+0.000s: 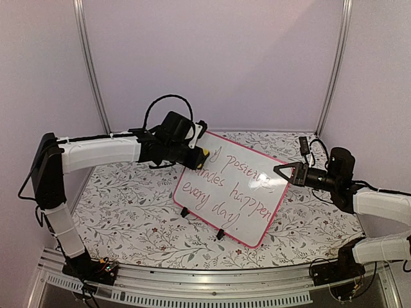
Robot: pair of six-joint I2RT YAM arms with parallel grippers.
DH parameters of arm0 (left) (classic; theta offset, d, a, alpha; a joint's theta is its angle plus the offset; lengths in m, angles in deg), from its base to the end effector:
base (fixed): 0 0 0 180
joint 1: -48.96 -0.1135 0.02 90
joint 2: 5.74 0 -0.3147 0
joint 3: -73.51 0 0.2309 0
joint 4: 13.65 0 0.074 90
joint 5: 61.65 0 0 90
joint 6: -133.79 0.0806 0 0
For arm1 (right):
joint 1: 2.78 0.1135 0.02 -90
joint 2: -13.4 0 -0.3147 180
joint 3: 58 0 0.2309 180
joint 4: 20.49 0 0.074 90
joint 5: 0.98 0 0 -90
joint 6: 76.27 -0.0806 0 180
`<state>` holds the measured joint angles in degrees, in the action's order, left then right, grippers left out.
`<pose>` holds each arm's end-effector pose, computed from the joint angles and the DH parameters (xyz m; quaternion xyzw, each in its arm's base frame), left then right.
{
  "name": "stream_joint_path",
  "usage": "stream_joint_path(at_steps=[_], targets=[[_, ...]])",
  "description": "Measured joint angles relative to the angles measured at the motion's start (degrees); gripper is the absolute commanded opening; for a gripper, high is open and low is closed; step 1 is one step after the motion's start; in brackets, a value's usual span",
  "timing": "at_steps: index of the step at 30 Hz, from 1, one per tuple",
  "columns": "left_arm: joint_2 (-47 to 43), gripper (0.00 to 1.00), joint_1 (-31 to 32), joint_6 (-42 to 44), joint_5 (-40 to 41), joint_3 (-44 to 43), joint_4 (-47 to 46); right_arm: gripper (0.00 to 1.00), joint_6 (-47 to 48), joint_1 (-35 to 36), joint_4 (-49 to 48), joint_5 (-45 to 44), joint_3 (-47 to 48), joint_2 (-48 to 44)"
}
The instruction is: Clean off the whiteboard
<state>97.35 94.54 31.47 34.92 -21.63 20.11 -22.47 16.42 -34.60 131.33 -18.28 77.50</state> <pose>0.3110 -0.3042 0.2856 0.2383 0.8796 -0.1519 0.3827 0.1940 0.1250 0.2775 -0.1230 0.7422 0.5231 0.4005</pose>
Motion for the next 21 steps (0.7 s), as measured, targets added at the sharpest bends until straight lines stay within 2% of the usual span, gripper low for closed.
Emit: stream_joint_path(at_steps=[11,21], targets=[[-0.28,0.0,-0.11,-0.7,0.48,0.04,0.02,0.0,0.09,0.04,0.0,0.02,0.04,0.02],[-4.33,0.0,-3.32,-1.79,1.16,3.02,-3.15,0.0,1.57,0.5,-0.76,0.79,0.15,0.02]])
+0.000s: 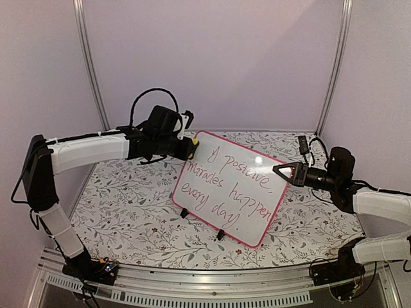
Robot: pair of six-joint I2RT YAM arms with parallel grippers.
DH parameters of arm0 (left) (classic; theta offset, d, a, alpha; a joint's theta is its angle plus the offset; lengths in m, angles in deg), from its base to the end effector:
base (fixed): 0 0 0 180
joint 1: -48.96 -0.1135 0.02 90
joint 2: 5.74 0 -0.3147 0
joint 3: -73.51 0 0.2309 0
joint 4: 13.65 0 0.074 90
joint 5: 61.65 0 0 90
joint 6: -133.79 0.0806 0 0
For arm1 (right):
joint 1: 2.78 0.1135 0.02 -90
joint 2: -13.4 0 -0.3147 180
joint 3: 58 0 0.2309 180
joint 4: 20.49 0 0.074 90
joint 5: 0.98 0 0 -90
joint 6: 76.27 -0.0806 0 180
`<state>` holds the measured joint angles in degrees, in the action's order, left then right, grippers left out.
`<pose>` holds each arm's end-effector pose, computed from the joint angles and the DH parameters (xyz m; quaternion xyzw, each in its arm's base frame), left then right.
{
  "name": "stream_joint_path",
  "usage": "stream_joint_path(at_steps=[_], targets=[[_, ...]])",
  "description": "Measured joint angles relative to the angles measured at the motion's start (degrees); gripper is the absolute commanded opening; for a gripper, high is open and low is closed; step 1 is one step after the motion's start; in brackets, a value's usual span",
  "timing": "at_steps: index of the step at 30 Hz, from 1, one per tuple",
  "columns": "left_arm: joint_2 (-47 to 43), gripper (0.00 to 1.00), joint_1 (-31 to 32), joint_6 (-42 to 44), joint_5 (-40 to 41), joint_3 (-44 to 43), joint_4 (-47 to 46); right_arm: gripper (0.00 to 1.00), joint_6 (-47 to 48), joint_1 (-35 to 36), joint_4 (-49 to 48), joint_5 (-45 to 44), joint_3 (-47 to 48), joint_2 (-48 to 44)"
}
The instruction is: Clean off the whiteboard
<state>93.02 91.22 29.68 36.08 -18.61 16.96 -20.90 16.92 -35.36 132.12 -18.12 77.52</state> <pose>0.3180 -0.2743 0.3047 0.1883 0.8743 -0.1561 0.4192 0.1926 0.1274 0.2802 -0.1435 0.7341 0.5239 0.4075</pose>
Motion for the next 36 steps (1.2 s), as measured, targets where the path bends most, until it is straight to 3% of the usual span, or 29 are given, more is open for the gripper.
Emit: stream_joint_path(at_steps=[16,36], targets=[[2.19,0.0,4.48,4.0,-2.1,-1.9,0.85,0.0,0.13,0.17,0.04,0.07,0.28,0.13],[2.38,0.0,5.7,-1.62,1.31,0.39,3.63,0.0,-1.07,0.17,0.79,-0.61,0.28,0.15]])
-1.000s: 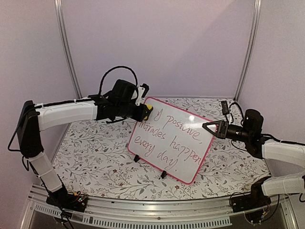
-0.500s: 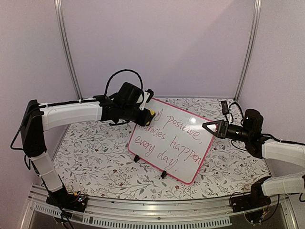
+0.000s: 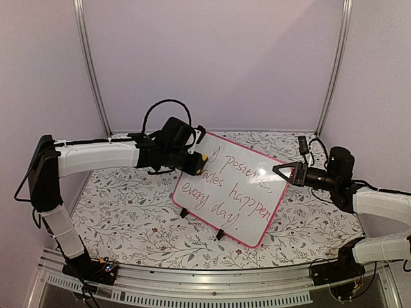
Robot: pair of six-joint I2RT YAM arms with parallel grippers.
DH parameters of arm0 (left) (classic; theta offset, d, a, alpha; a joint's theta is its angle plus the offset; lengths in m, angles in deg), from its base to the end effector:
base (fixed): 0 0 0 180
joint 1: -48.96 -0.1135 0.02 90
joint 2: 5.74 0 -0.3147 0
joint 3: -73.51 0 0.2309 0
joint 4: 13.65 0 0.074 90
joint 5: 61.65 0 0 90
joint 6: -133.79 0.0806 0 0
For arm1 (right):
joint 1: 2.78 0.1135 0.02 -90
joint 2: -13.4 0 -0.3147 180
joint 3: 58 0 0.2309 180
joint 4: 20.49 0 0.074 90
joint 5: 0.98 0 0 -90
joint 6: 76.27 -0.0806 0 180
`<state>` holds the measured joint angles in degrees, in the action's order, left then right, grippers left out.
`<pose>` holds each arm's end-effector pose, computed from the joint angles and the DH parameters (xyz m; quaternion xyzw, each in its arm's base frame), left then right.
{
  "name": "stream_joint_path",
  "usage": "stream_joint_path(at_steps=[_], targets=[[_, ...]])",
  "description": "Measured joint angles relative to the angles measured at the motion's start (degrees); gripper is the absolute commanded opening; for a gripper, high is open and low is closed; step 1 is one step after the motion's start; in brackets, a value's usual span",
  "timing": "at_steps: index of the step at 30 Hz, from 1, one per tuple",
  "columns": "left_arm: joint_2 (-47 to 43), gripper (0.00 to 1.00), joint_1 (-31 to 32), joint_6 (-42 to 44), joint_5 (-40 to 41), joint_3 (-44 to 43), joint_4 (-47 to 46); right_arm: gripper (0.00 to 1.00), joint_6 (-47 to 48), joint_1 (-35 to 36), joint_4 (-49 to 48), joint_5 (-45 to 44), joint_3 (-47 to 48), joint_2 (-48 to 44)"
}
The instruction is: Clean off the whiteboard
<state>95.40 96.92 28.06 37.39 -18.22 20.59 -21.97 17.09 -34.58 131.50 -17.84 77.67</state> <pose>0.2905 -0.3032 0.2785 0.2246 0.8890 -0.1455 0.3715 0.1936 0.1279 0.2795 -0.1323 0.7394 0.5248 0.4006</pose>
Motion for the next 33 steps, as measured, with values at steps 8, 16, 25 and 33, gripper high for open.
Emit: stream_joint_path(at_steps=[8,16,25,33], targets=[[-0.2,0.0,0.42,-0.46,1.79,0.0,0.35,0.0,0.02,0.0,-0.02,0.04,0.0,0.0],[0.07,0.0,0.42,-0.07,3.28,-3.72,2.78,0.0,0.87,0.07,-0.42,0.68,0.0,0.0],[5.03,0.0,0.42,1.77,4.28,-13.09,3.39,0.0,0.48,0.2,-0.44,0.39,0.0,0.0],[5.64,0.0,0.55,1.05,5.03,-13.53,3.78,0.0,0.02,0.22,-0.24,0.04,-0.02,-0.02]])
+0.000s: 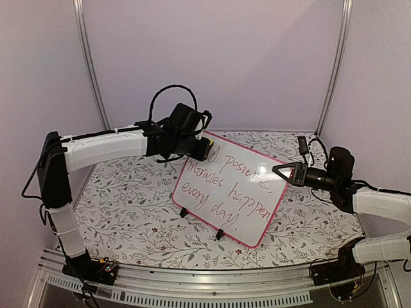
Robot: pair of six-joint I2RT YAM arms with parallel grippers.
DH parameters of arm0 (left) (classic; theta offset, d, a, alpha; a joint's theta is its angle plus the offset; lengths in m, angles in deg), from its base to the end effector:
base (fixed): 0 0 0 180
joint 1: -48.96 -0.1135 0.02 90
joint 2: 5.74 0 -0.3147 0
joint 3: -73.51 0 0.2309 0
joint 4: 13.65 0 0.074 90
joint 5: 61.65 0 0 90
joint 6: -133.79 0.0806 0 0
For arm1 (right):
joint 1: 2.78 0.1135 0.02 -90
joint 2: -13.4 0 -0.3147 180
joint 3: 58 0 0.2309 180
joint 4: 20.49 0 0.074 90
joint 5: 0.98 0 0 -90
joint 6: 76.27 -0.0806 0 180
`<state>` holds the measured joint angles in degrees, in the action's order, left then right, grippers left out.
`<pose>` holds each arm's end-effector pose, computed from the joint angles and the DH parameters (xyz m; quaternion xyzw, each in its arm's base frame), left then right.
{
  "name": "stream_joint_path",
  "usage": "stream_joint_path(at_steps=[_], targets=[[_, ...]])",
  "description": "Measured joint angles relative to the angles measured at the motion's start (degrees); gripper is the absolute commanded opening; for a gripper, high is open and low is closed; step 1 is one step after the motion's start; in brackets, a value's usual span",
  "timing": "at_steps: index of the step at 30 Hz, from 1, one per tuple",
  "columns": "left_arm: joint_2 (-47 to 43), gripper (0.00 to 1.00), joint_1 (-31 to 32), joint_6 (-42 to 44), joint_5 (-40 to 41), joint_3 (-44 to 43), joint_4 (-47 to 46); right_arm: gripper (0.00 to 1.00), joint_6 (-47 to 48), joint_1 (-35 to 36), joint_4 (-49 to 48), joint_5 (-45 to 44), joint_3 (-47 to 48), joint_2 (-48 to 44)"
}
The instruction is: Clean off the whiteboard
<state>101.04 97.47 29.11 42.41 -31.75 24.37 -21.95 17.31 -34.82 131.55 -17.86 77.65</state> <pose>0.3188 -0.3309 0.3118 0.2113 0.8741 -0.1273 0.4183 0.1931 0.1286 0.2800 -0.1348 0.7378 0.5260 0.4009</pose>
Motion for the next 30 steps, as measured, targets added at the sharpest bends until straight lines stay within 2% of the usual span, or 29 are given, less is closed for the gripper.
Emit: stream_joint_path(at_steps=[8,13,22,30], targets=[[-4.42,0.0,0.74,-3.91,2.34,10.97,-2.27,0.0,-0.15,0.0,0.04,-0.04,0.0,0.0],[-5.42,0.0,1.68,-5.57,3.78,14.58,-3.72,0.0,-0.42,0.0,0.24,-0.24,0.0,-0.02],[-5.55,0.0,2.89,-5.99,4.94,14.84,-4.11,0.0,-0.37,0.0,0.22,-0.2,0.0,-0.02],[-4.46,0.0,4.04,-4.46,4.17,10.73,-3.8,0.0,0.37,0.17,-0.07,0.04,0.0,-0.07]])
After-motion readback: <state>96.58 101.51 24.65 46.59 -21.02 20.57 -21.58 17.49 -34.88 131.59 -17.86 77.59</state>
